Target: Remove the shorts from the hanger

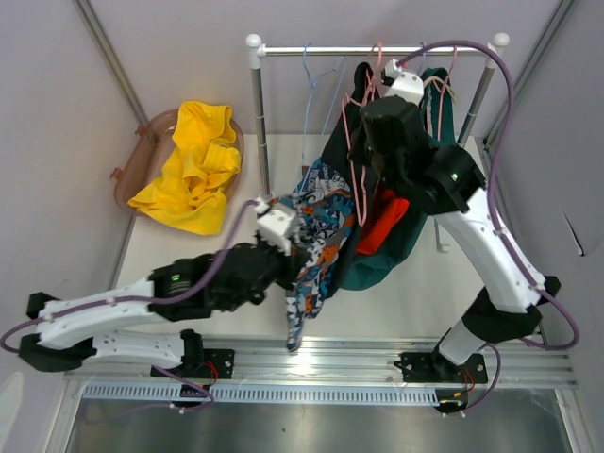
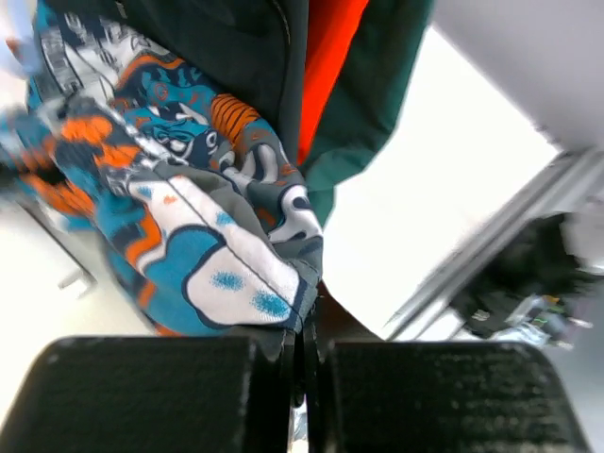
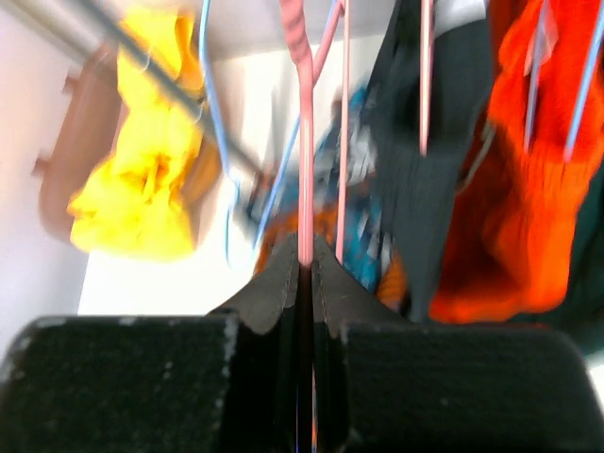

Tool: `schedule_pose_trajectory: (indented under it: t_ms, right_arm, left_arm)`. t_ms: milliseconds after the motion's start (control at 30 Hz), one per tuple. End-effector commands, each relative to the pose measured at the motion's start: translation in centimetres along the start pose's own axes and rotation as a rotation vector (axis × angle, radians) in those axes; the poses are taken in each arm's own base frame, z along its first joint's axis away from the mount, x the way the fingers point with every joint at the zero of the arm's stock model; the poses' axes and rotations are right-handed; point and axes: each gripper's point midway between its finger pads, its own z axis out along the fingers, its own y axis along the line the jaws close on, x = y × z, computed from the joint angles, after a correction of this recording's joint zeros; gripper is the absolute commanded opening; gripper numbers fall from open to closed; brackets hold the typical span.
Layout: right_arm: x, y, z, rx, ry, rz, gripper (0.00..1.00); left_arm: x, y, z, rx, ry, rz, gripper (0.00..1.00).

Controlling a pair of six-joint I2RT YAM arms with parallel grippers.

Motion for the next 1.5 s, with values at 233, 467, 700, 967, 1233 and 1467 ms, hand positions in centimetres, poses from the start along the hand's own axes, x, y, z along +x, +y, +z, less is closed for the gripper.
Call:
schedule_pose_trajectory:
  t_ms: [233,467,700,967,1233,1467]
  right_arm:
    - [-5.2,2.8,6.2,-0.121,-0.081,-0.010,0.00]
    - [-4.4,3.3,9.0,-0.148,-0.055,-0.002,0.00]
    - [-2.5,3.7,10.5,-0.156,-0.005,0.002,0.00]
    - [-0.7,2.8,9.7,-0.153,0.037,0.002,0.00]
    - [1.7,1.8,9.3,-0.137,0.101,-0.010,0.59]
    - [4.4,0.5,7.5,-0.146,0.136,0.004,0.89]
  left_arm:
    - [-4.5,10.1,-10.3,-0.273,-0.188,-0.087,0.00]
    - [-9.8,13.7,-12.8,-0.397,-0.314,-0.044,0.00]
    - [-16.6,16.6,-13.3,-0.502,-0.415,0.002,0.00]
    - [-26.1,22.2,-15.5,-0.693,-0.557,-0.001,0.00]
    - [-30.9,30.9,-13.0,-0.777,-0.578,-0.096,0.00]
    - [-34.0,39.1,-12.3,-0.923,-0.641,-0.132,0.02]
